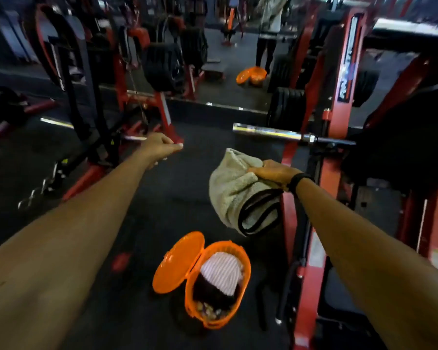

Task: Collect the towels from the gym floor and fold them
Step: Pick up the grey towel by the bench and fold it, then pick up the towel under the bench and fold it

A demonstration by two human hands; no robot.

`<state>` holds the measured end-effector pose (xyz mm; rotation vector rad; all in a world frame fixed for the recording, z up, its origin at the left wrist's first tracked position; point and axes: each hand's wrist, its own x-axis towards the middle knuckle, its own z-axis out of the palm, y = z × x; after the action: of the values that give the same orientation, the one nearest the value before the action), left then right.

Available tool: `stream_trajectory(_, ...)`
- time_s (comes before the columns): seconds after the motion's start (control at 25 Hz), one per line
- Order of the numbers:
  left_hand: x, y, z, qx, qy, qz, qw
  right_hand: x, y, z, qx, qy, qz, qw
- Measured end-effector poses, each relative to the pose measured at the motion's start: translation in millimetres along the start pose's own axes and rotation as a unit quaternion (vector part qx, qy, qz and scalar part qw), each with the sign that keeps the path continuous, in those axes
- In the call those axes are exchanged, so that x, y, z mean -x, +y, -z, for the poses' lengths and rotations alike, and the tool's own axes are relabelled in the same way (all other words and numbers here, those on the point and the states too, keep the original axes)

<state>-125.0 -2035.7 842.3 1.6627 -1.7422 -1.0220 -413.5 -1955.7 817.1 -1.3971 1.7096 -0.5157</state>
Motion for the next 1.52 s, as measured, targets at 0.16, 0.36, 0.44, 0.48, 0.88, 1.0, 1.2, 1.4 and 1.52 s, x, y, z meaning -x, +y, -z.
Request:
stream_trajectory(0.16,-5.3,-76.9,-38.7,-0.031,-0.083,0.093,0.992,-26.4,79.1,-57.6,0.048,0.001,-0.131,0.990)
stream_trajectory(0.36,-8.4,-151.8,-84.8,-0.051,-0.152,0.150,0.976,-47.2,153.6,-128.0,0.041,-0.012,-0.219,0.975)
stream_trajectory(0.44,-10.4,-175.7,-102.8,-0.066,-0.177,0.160,0.969,-53.2,178.8,-156.1,-0.026,-0.021,-0.245,0.969)
stream_trajectory(0.48,-12.4,-186.7,-110.8,-0.076,-0.185,0.161,0.967,-56.7,193.1,-168.7,-0.080,-0.021,-0.260,0.962)
stream_trajectory(0.88,-13.4,-259.0,-136.9,-0.121,-0.232,0.149,0.954,-50.9,267.6,-249.2,0.060,0.044,-0.339,0.938)
stream_trajectory(1.0,-14.8,-247.5,-128.7,-0.118,-0.239,0.133,0.955,-56.0,250.9,-232.6,0.071,0.052,-0.303,0.949)
stream_trajectory(1.2,-28.0,-192.5,-105.1,-0.101,-0.213,0.073,0.969,-52.9,177.5,-169.4,0.109,0.087,-0.210,0.968)
stream_trajectory(1.4,-35.2,-104.5,-65.5,-0.095,-0.177,-0.024,0.979,-28.7,79.1,-87.7,0.074,0.141,-0.115,0.981)
stream_trajectory(1.52,-35.0,-49.4,-36.7,-0.100,-0.156,-0.088,0.979,-4.8,28.0,-38.5,0.121,0.201,-0.071,0.969)
